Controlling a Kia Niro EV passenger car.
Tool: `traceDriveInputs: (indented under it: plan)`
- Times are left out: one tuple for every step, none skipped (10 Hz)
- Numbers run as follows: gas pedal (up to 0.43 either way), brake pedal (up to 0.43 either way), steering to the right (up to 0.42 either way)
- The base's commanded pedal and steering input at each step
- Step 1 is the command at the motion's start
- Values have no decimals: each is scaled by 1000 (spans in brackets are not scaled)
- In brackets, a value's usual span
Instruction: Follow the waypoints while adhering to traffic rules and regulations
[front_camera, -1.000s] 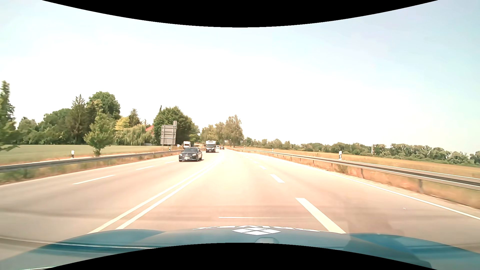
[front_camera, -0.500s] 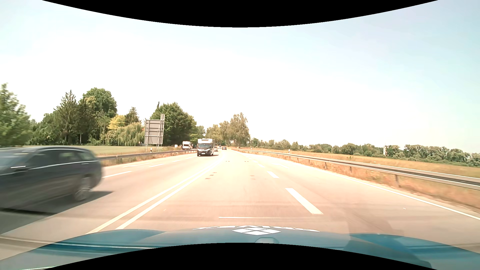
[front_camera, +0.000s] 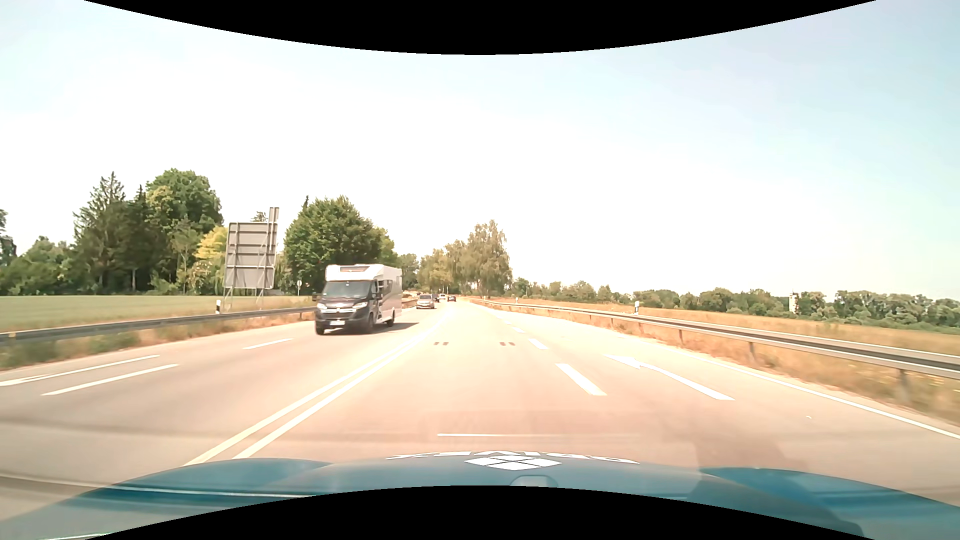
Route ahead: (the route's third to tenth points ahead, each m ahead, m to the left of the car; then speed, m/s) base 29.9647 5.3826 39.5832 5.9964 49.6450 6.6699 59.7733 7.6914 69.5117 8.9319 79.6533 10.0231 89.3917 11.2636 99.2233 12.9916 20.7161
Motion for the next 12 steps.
traceDriveInputs:
  plan:
    - [110, 0, -12]
    - [110, 0, -11]
    - [110, 0, -10]
    - [110, 0, -10]
    - [110, 0, -10]
    - [110, 0, -10]
    - [110, 0, -10]
    - [110, 0, -10]
    - [110, 0, -10]
    - [110, 0, -11]
    - [110, 0, -11]
    - [110, 0, -12]
